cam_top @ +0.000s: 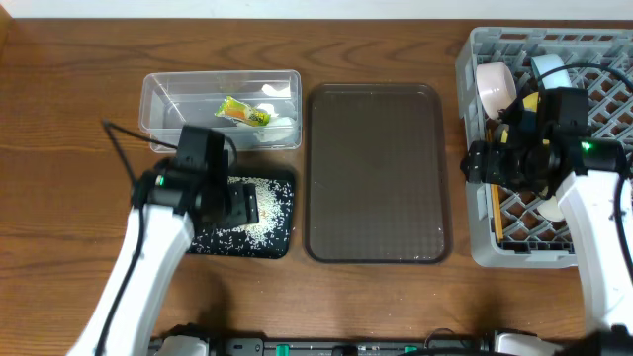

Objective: Sort waste into correct bins and load items into the dishwasher rack

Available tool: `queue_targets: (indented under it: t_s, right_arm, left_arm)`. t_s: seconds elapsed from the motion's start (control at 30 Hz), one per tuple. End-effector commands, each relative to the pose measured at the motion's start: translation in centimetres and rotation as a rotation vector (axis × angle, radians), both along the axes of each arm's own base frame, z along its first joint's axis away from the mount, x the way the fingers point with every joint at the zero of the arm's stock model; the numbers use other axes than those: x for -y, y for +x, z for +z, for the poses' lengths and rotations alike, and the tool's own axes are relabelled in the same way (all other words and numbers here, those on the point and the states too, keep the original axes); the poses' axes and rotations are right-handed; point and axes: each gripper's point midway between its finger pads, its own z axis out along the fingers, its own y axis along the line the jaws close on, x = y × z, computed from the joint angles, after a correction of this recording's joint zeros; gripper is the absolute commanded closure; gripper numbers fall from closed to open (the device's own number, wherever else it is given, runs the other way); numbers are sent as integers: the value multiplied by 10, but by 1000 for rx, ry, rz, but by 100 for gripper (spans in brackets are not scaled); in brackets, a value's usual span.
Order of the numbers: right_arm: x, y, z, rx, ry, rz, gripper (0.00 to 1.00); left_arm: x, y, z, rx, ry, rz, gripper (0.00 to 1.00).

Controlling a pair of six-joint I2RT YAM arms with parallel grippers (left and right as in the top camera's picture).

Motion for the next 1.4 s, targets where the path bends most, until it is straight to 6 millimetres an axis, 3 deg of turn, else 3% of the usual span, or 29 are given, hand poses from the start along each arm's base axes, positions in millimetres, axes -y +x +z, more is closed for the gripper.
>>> queue_targets:
  t_s: [0.0, 0.13, 0.27, 0.4, 0.57, 1.17, 1.37]
  right_arm:
    - [2, -13, 11, 98, -29, -2, 16]
    - [8, -32, 21, 266, -79, -39, 1]
    - [25, -59, 27, 380, -164, -132, 1]
    - [24, -79, 32, 449, -164, -137, 1]
    - [22, -95, 33, 451, -164, -137, 1]
    - [23, -115, 13, 340, -180, -126, 1]
    - [16, -92, 43, 588, -234, -35, 1]
  left_arm:
    - [9, -12, 18, 153, -8, -78, 20]
    - [10, -23, 40, 368, -7, -93, 15]
    - [-4, -33, 59, 511, 25, -60, 10]
    - [-6, -38, 73, 578, 7, -54, 9]
    - [-6, -40, 74, 583, 5, -53, 9]
    - [-6, -40, 73, 579, 6, -54, 8]
    - [-6, -40, 73, 579, 6, -54, 8]
